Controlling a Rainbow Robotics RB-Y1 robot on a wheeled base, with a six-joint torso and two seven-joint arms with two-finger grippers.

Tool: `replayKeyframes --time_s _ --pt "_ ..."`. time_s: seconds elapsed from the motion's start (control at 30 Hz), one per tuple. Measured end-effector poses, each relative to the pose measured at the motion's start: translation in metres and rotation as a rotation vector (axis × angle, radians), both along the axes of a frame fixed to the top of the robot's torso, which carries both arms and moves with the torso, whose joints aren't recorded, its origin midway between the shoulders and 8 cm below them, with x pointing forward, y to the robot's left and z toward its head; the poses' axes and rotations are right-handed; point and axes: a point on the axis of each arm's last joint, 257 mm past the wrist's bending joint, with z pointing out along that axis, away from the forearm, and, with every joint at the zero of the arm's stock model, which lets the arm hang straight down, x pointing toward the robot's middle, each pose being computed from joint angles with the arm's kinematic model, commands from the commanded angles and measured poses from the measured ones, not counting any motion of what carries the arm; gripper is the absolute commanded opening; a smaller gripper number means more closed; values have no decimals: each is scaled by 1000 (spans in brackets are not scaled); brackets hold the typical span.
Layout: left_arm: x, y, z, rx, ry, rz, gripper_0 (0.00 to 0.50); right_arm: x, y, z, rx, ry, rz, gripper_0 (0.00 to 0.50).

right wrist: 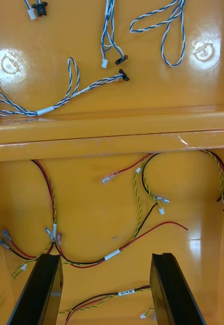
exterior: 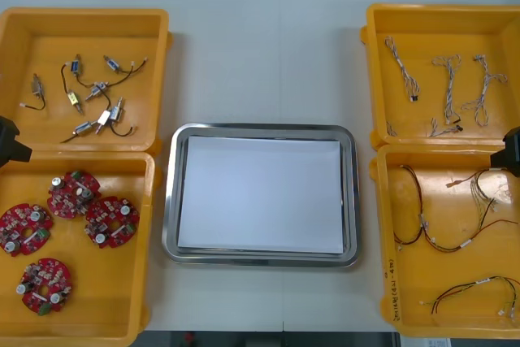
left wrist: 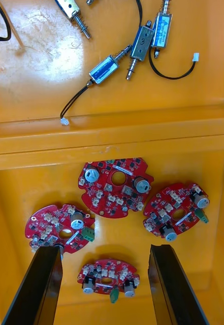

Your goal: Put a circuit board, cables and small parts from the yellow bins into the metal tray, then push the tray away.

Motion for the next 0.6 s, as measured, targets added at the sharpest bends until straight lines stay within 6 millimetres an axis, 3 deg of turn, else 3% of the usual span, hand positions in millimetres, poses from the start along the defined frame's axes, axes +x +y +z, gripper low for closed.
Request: replayKeyframes --time_s 0.6 --pt "0 0 0 0 0 0 500 0 0 0 0 0 0 500"
